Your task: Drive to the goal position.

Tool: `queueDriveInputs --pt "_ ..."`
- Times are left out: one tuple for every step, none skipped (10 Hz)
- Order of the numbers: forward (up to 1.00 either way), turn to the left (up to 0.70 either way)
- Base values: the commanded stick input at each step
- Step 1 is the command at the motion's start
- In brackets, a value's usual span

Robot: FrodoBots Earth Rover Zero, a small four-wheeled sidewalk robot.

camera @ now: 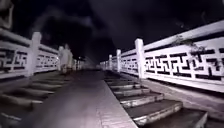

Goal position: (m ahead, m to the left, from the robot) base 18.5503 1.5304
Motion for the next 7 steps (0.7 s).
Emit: queueDriveInputs --pt "0.45 0.00" --pt "0.45 0.08" --pt "0.45 0.27" --pt "0.45 0.27" --pt "0.45 0.27" --pt "0.45 0.27" --pt "0.45 0.27"
